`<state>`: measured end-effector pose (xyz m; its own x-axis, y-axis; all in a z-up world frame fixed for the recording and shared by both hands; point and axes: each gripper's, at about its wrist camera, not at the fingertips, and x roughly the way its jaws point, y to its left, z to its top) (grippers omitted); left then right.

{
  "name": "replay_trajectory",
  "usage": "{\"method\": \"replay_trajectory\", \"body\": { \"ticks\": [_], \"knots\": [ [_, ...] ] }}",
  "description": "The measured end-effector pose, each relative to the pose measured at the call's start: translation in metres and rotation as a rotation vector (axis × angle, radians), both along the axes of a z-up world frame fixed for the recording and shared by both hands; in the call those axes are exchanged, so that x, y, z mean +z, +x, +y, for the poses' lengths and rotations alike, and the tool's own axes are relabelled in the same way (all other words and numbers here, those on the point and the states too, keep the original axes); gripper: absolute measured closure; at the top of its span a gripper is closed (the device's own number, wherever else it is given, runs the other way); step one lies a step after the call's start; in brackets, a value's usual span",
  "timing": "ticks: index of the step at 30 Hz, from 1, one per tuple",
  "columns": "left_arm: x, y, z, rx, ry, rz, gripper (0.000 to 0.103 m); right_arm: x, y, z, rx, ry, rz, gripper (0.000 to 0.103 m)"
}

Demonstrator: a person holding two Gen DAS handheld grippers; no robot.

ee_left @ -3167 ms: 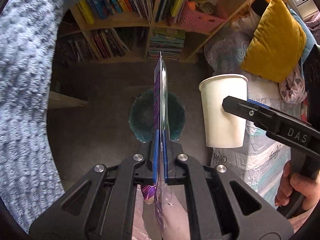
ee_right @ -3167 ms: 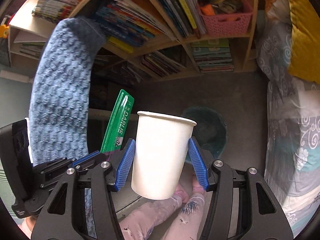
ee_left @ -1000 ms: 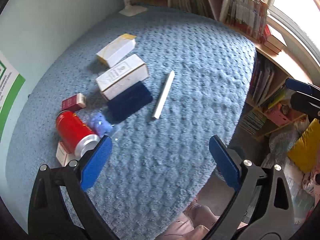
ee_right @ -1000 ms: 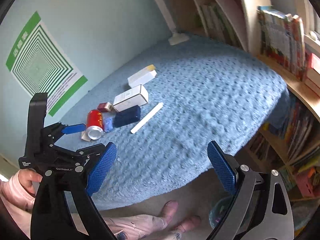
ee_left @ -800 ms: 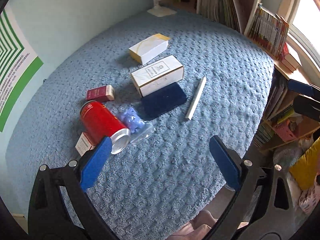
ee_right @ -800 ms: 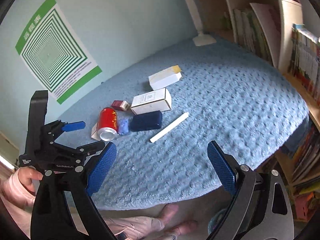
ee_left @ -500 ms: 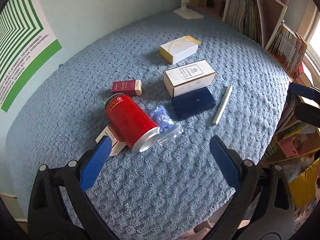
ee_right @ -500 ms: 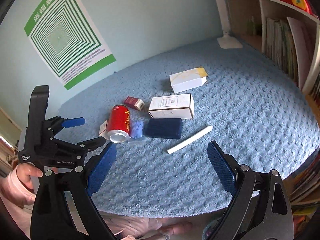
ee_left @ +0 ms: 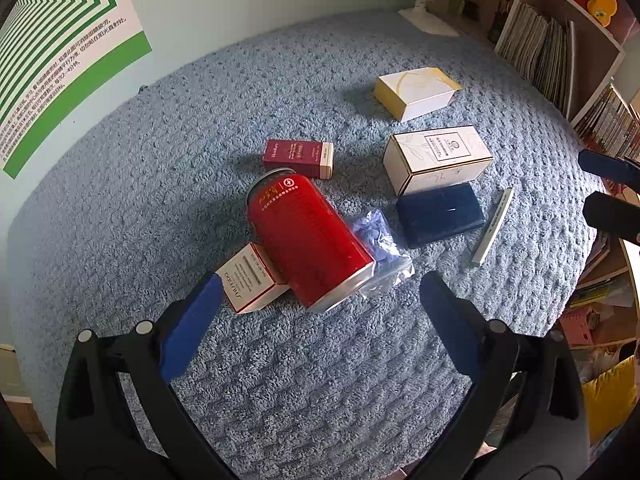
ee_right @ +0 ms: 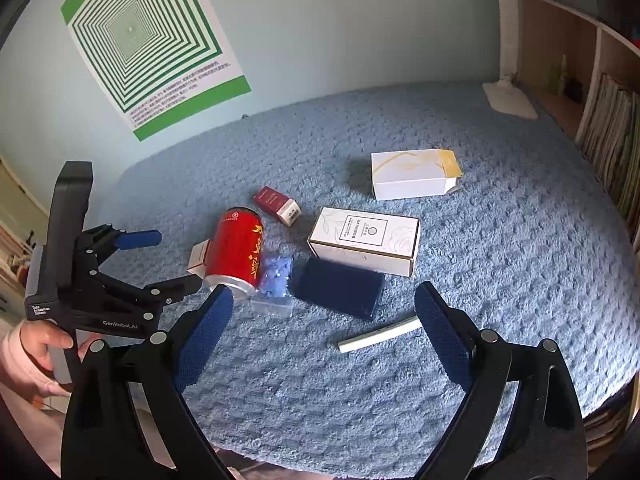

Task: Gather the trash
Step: 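Swing both tools back over the blanket toward the red can, then grasp the red can with the left tool while the right tool grasps the white box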

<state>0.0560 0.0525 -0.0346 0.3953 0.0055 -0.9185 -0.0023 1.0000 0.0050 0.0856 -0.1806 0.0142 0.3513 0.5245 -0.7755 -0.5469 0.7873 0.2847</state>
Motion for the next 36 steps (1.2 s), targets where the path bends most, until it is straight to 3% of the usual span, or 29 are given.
{"method": "replay_trajectory", "body": {
  "ticks": [8, 12, 21, 26, 31, 33, 34, 36],
  "knots": [
    [-0.013, 0.016, 0.003, 0.157, -0.028, 0.042, 0.007, -0.024, 0.049, 0.020, 0.227, -0.087, 0.022, 0.012],
    [-0.021, 0.028, -0.001, 0.230, -0.001, 0.062, 0.007, -0.036, 0.070, 0.027, 0.357, -0.145, 0.017, 0.012],
    [-0.047, 0.043, 0.004, 0.363, -0.003, 0.134, 0.007, -0.070, 0.104, 0.052, 0.543, -0.207, 0.046, 0.012],
    [-0.058, 0.049, 0.010, 0.416, -0.033, 0.158, 0.016, -0.085, 0.117, 0.071, 0.614, -0.217, 0.086, 0.012],
    [-0.062, 0.058, 0.008, 0.423, -0.002, 0.159, 0.026, -0.096, 0.115, 0.085, 0.723, -0.252, 0.065, 0.013],
    [-0.062, 0.062, 0.008, 0.420, -0.006, 0.156, 0.031, -0.098, 0.113, 0.089, 0.753, -0.256, 0.049, 0.021],
    [-0.062, 0.064, 0.009, 0.419, -0.009, 0.155, 0.034, -0.100, 0.113, 0.091, 0.764, -0.258, 0.057, 0.036],
    [-0.062, 0.068, 0.011, 0.418, -0.023, 0.152, 0.035, -0.102, 0.116, 0.093, 0.768, -0.249, 0.069, 0.045]
  ]
}}
